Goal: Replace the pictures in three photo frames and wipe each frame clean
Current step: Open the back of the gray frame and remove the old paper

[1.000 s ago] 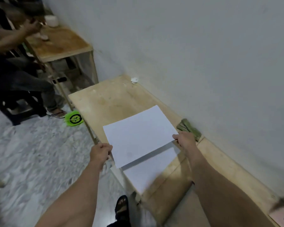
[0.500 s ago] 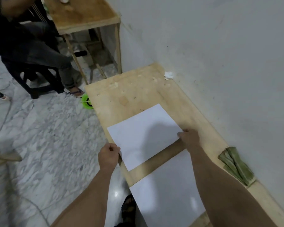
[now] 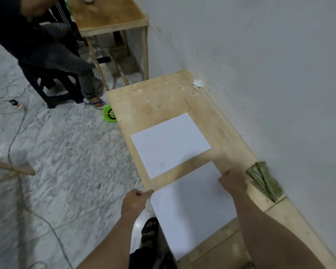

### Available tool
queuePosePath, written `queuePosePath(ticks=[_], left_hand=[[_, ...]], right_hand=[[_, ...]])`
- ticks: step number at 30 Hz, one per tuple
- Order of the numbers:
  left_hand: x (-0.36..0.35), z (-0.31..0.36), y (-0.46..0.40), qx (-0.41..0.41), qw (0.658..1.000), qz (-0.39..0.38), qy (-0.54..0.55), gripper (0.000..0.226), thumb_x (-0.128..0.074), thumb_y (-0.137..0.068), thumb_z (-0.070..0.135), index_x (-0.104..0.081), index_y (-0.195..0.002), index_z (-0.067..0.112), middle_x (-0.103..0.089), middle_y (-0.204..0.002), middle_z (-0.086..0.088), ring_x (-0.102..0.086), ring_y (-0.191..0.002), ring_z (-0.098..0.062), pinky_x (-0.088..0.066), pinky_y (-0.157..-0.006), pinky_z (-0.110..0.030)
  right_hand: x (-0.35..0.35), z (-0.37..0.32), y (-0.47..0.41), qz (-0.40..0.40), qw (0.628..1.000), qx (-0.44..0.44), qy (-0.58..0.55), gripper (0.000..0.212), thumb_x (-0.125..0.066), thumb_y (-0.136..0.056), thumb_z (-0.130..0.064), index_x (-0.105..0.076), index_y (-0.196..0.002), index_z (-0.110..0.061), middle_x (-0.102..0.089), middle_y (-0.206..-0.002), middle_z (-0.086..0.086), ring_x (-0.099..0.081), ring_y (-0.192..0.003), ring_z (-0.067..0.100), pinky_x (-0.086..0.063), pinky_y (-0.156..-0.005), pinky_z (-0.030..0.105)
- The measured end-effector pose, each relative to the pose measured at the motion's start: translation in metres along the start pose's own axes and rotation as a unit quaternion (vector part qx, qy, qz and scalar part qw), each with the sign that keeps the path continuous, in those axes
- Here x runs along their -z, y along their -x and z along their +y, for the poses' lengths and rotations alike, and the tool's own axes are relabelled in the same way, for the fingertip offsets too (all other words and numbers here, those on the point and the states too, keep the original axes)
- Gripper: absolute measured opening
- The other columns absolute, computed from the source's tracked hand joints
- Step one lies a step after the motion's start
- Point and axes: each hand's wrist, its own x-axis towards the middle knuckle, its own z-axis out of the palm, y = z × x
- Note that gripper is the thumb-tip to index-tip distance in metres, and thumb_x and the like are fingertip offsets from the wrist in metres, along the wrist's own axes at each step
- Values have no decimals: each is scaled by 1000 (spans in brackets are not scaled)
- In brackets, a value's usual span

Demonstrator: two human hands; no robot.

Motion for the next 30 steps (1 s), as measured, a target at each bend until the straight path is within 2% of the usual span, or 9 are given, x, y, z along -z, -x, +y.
queuePosePath(ticks=[4, 6, 8, 12, 16, 18, 20, 24, 30], left_hand=[[-22, -33, 32, -11, 998, -46, -41, 36, -82, -77, 42, -63, -71, 13, -72, -73, -7, -69, -70, -26, -53, -65, -36], [-32, -40, 40, -25, 998, -22, -53, 29, -81, -80, 28, -61, -65, 12, -72, -73, -12, -70, -74, -30, -57, -74, -42], [-36, -41, 48, -31, 999, 15, -41, 25, -78, -82, 18, -62, -66, 6, -72, -71, -15, -69, -72, -32, -55, -73, -40], [-27, -38, 63, -32, 997, -2, 73, 31, -75, -84, 7, -61, -56, 5, -63, -55, -10, -57, -60, -25, -46, -63, -33], [-4, -31, 80, -23, 989, -66, 131, 24, -74, -86, 6, -66, -64, 8, -66, -60, -4, -60, -60, -20, -53, -65, -33], [5, -30, 84, -32, 989, -56, 134, 19, -76, -85, 7, -69, -68, 8, -68, -60, -1, -63, -63, -20, -54, -68, -34], [9, -26, 87, -49, 990, -44, 123, 20, -76, -85, 6, -67, -67, 7, -67, -60, -1, -62, -65, -20, -51, -65, -32], [1, -4, 93, -90, 989, -57, 102, 11, -75, -85, 4, -69, -76, 3, -68, -73, -9, -61, -66, -20, -49, -62, -29], [-57, 29, 108, -154, 980, -125, 15, 11, -79, -80, 1, -70, -84, -4, -69, -84, -12, -61, -74, -24, -50, -73, -32]], right_hand=[[-7, 27, 20, -22, 999, 20, 18, 45, -61, -81, -35, -48, -118, -13, -51, -117, 8, -52, -107, 30, -46, -85, 37], [-11, 34, 24, -30, 999, 32, 15, 51, -62, -81, -39, -46, -122, -13, -52, -120, 9, -51, -110, 30, -44, -87, 37], [-13, 40, 30, -44, 998, 38, 1, 51, -62, -82, -39, -46, -122, -12, -52, -120, 9, -51, -111, 31, -41, -84, 36], [-5, 42, 41, -18, 998, 20, -58, 26, -61, -81, -26, -59, -102, -11, -59, -103, 7, -56, -93, 28, -45, -78, 34], [14, 46, 45, -112, 989, 42, -90, 14, -56, -91, -22, -56, -78, -15, -55, -90, 7, -51, -84, 22, -48, -85, 35], [23, 54, 55, -122, 973, 42, -192, 29, -60, -89, -14, -46, -63, -17, -50, -78, 7, -48, -73, 22, -46, -72, 37], [34, 70, 67, -107, 949, 24, -295, 38, -66, -83, -6, -39, -57, -13, -42, -66, 6, -38, -58, 19, -30, -57, 31], [51, 108, 95, -108, 924, -36, -365, 23, -70, -82, -8, -57, -71, 8, -56, -72, 12, -49, -59, 22, -35, -55, 28], [45, 207, 166, -54, 858, -173, -480, 20, -69, -82, -7, -64, -89, 11, -62, -87, 18, -58, -79, 32, -45, -70, 41]])
